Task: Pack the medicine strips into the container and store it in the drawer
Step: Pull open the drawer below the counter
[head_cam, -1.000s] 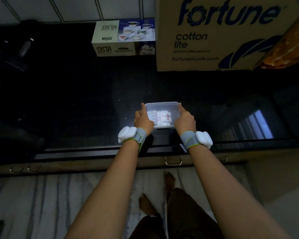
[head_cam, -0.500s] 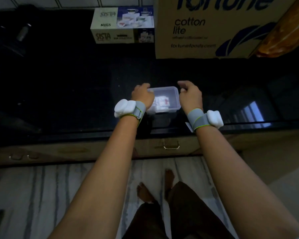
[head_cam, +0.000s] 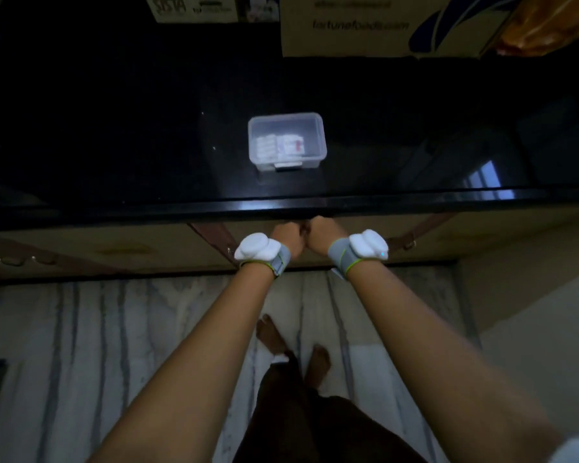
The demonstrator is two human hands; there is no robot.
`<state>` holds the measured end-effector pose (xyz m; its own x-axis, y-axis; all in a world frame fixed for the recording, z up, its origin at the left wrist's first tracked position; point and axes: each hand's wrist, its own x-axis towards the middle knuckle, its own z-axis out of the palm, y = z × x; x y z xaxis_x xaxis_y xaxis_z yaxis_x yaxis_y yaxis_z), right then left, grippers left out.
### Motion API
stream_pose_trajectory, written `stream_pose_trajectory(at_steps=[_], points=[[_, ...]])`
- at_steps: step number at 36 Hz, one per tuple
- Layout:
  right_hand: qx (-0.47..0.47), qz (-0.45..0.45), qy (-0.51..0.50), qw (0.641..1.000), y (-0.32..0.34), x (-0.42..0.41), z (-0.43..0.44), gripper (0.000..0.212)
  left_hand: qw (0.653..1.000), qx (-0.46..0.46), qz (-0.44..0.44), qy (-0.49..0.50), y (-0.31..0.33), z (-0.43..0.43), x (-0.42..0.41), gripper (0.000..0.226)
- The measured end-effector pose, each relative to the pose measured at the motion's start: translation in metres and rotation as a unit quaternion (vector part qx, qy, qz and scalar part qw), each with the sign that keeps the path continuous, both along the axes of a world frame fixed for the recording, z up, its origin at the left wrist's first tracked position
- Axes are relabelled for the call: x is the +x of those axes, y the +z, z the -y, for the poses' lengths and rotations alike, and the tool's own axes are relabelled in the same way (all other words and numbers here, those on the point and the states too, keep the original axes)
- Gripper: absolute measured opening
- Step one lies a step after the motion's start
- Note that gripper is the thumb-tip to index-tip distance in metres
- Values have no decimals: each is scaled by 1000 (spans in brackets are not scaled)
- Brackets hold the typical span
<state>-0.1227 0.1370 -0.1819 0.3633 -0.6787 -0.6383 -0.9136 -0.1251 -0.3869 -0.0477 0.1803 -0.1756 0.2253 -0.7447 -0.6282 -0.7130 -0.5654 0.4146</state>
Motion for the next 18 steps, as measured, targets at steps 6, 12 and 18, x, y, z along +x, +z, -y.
stream_pose_trajectory(at_steps=[6, 12, 18], points=[[19, -25, 16, 999, -30, -2, 3, 41, 998, 30, 42, -41, -36, 15, -3, 39], [-32, -38, 60, 997, -47, -7, -4, 40, 993, -3, 82, -86, -56, 19, -1, 35], [-51, -36, 80, 995, -43, -14, -16, 38, 989, -23, 103, -108, -58, 10, -5, 34]])
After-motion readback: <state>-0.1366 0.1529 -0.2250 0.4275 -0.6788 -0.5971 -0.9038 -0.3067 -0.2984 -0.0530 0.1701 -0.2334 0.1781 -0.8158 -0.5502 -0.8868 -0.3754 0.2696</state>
